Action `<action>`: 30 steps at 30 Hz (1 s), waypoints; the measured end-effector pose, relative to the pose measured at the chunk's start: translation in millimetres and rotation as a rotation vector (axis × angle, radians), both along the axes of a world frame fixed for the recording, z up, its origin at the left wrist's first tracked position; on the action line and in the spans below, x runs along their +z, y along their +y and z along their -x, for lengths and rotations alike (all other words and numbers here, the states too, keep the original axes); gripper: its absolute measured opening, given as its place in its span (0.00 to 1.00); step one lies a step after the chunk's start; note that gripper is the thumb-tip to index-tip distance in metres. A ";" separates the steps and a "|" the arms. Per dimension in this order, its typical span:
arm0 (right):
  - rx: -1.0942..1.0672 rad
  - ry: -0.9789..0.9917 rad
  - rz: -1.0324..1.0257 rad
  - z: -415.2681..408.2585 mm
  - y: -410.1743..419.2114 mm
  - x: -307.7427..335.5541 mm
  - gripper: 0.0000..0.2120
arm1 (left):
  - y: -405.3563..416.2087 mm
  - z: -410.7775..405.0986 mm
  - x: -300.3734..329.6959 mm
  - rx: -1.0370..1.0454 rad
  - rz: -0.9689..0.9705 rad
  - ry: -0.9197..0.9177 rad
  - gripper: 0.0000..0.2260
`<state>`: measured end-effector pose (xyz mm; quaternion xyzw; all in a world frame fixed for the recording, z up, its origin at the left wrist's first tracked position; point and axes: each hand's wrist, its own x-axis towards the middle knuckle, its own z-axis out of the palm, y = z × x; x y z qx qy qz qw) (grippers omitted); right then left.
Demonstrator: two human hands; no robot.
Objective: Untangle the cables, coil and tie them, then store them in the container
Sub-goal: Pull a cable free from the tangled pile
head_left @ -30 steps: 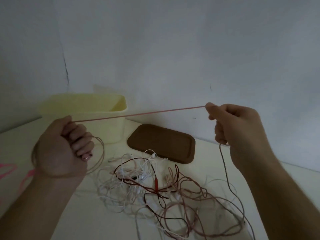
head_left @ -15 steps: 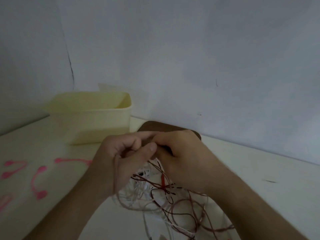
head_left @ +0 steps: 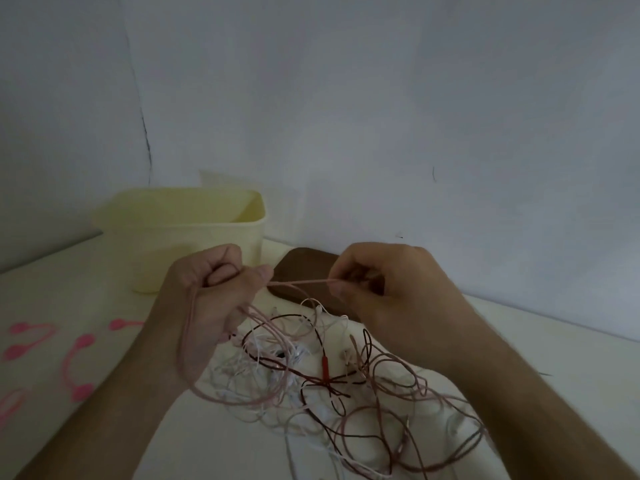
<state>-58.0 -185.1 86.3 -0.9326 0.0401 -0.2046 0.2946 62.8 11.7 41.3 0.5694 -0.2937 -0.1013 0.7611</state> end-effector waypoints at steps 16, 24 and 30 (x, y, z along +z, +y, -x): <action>0.163 -0.177 -0.707 14.2 -26.5 23.8 0.16 | -2.9 1.2 2.1 0.083 -0.095 0.051 0.19; 0.011 -0.271 -0.734 9.0 -22.3 22.6 0.22 | -5.2 -5.3 -1.9 0.190 -0.096 0.039 0.16; -0.270 -0.318 -0.497 12.5 -27.7 26.9 0.29 | -2.5 1.7 1.0 0.103 -0.166 -0.173 0.06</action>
